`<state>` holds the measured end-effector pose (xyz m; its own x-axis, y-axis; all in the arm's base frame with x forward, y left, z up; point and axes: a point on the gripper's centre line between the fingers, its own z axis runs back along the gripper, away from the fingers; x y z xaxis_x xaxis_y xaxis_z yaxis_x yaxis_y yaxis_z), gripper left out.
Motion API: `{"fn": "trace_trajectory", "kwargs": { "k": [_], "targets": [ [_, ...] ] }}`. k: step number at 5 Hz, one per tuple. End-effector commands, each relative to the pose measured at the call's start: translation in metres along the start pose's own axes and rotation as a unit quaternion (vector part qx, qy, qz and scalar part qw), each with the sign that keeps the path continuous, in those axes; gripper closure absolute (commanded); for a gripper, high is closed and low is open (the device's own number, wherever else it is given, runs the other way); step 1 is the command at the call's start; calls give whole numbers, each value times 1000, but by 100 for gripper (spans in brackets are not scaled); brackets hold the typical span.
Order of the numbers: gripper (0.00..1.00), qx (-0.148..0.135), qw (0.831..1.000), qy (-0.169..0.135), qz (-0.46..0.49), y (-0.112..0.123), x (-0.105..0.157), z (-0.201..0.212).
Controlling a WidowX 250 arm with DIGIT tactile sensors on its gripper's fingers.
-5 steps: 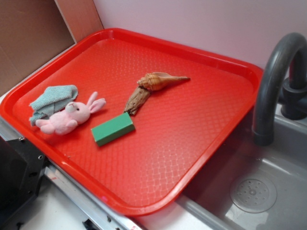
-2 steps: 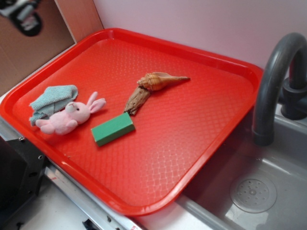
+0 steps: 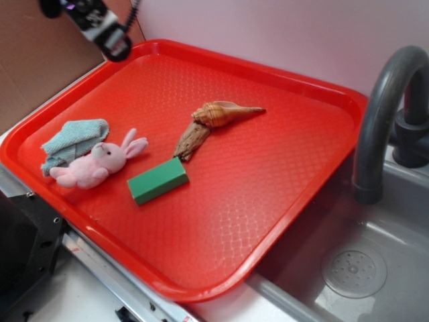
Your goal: Grab the shell.
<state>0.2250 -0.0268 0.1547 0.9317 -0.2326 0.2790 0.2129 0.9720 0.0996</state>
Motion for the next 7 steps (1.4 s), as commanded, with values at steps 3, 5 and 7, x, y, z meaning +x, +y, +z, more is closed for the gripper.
{"fn": "trace_trajectory", "kwargs": {
  "k": [3, 5, 7],
  "targets": [
    [0, -11, 994, 79, -73, -40, 50, -103],
    [0, -4, 990, 122, -68, -38, 43, -125],
    [100, -6, 988, 145, -49, -33, 41, -132]
  ]
}}
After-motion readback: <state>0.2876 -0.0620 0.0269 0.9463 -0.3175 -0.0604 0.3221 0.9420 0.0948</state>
